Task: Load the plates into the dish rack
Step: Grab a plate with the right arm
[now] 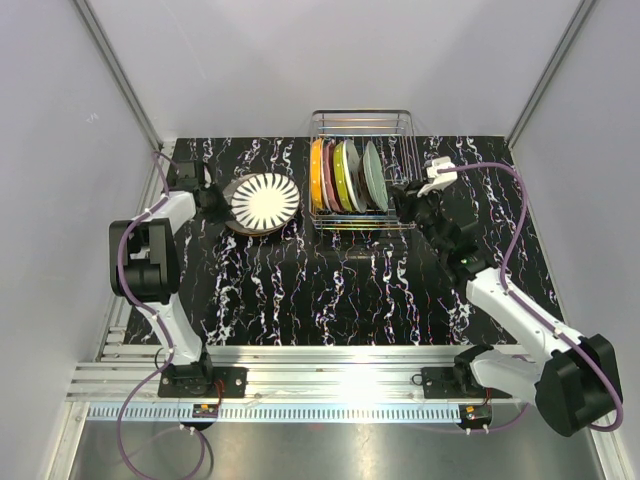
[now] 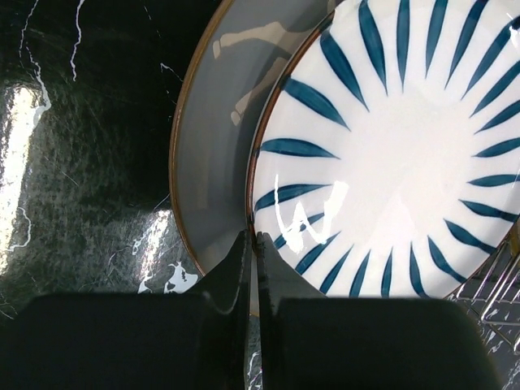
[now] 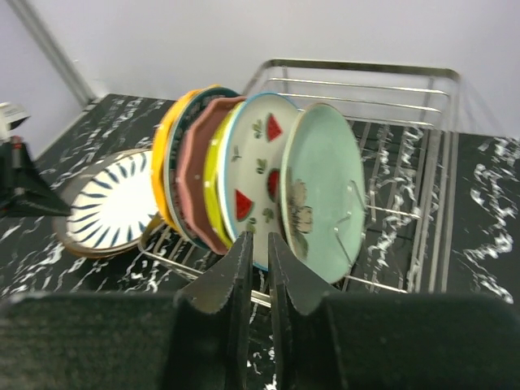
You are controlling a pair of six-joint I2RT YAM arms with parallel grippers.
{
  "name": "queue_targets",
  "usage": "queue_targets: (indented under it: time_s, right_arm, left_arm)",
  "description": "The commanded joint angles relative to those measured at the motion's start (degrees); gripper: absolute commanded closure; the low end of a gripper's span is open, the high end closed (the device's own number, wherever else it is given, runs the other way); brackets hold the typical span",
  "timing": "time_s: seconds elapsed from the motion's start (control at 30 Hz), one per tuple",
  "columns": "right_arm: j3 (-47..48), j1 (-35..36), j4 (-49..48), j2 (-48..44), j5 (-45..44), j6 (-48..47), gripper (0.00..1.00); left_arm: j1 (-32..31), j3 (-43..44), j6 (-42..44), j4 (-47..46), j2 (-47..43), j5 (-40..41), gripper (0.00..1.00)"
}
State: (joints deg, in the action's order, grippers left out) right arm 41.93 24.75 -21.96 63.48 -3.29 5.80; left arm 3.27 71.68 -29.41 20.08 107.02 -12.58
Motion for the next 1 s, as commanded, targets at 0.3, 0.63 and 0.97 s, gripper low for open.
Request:
queue_targets:
  time_s: [0.3, 0.63, 0.97]
  right_arm:
    - [8.76, 19.17, -0.29, 7.26, 10.58, -18.17, 0.66]
    - [26.26, 34.66, 10.79, 31.23, 3.64, -41.39, 0.44]
    - [42.52, 34.92, 19.13, 51.47, 3.82, -47.54, 0.46]
  left_arm:
    - [-0.46, 3.47, 1.28, 4.62, -7.0, 2.56, 1.0]
    - [-0.54, 3.47, 1.28, 6.03, -10.78, 2.29, 1.0]
    - [0.25, 4.52, 1.46, 7.61, -10.25, 2.12, 0.82]
